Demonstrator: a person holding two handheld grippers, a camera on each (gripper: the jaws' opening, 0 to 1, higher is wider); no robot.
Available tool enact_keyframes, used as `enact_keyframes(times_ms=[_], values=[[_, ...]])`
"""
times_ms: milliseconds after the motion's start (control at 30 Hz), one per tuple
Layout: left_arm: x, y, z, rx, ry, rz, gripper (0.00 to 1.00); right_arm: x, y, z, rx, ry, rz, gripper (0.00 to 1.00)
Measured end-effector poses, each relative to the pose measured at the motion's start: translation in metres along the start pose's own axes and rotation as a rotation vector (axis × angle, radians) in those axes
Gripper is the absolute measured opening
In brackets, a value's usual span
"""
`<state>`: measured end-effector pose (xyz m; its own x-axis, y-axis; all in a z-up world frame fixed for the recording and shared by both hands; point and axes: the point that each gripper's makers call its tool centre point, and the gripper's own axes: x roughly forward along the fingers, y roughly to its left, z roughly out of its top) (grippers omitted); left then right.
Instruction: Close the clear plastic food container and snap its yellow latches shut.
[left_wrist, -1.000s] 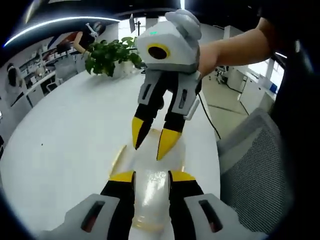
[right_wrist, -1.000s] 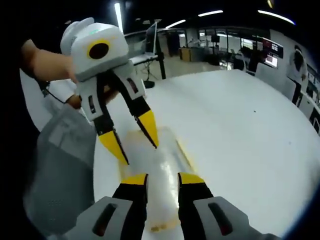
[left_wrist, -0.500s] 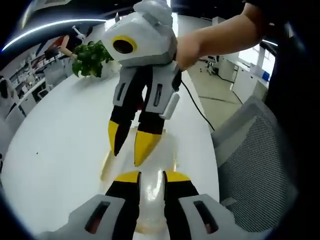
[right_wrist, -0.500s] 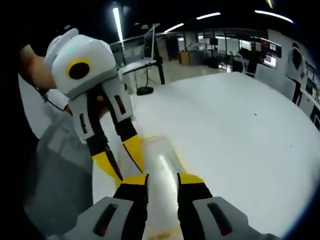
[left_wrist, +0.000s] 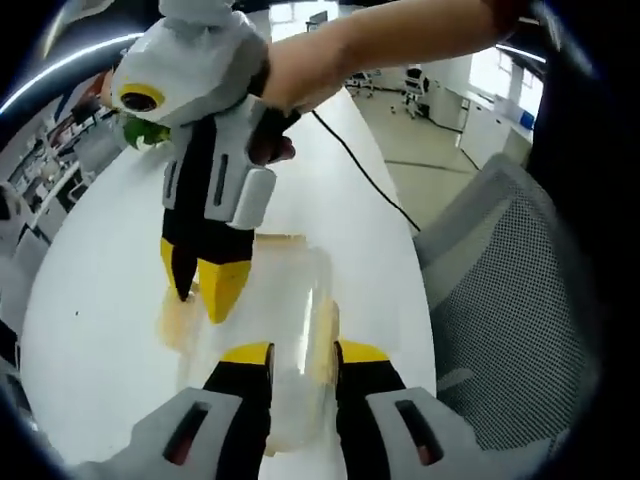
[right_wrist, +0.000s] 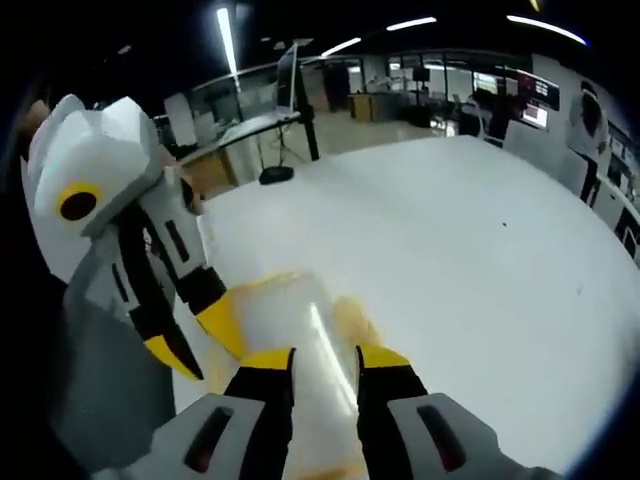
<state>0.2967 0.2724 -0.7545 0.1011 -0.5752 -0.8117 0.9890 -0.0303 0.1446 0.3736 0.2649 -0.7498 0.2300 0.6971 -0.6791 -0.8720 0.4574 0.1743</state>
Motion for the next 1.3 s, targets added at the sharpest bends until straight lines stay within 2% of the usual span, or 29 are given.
enact_keyframes(times_ms=[167,367,500,633,833,867,933,967,1033,1133,1200,1300], values=[[0.006,-0.004,-0.001,0.0,0.012,0.025,0.27,0.005,-0.005,-0.003,0.037,0.049,0.017,0.3],[0.007,-0.002,-0.001,0.018,0.032,0.062,0.26,0.01,-0.006,-0.007,0.069,0.085,0.064,0.33],[0.007,-0.002,-0.001,0.019,0.035,0.068,0.27,0.009,-0.008,-0.008,0.087,0.142,0.104,0.32],[0.008,-0.002,-0.002,0.02,0.032,0.074,0.27,0.005,-0.009,0.0,0.042,0.163,0.122,0.31],[0.008,-0.004,-0.001,0.024,0.044,0.082,0.29,0.003,-0.009,0.002,-0.06,0.247,0.155,0.31],[0.009,-0.005,-0.001,0.028,0.047,0.084,0.32,0.003,-0.007,0.0,-0.078,0.275,0.171,0.31],[0.008,0.001,0.004,0.066,0.043,0.138,0.43,0.005,-0.005,0.0,-0.102,0.294,0.18,0.31],[0.008,0.0,0.006,0.077,0.047,0.136,0.46,0.006,-0.004,0.0,-0.111,0.304,0.188,0.31],[0.009,-0.003,0.01,0.084,0.054,0.125,0.43,0.006,-0.005,-0.003,-0.156,0.347,0.196,0.31],[0.014,-0.005,0.005,0.178,0.147,0.124,0.41,0.009,-0.005,-0.004,-0.186,0.397,0.204,0.31],[0.018,-0.008,0.001,0.205,0.189,0.113,0.4,0.01,-0.005,-0.005,-0.208,0.421,0.205,0.31],[0.023,-0.008,0.004,0.209,0.197,0.131,0.4,0.016,-0.001,-0.005,-0.204,0.438,0.215,0.3]])
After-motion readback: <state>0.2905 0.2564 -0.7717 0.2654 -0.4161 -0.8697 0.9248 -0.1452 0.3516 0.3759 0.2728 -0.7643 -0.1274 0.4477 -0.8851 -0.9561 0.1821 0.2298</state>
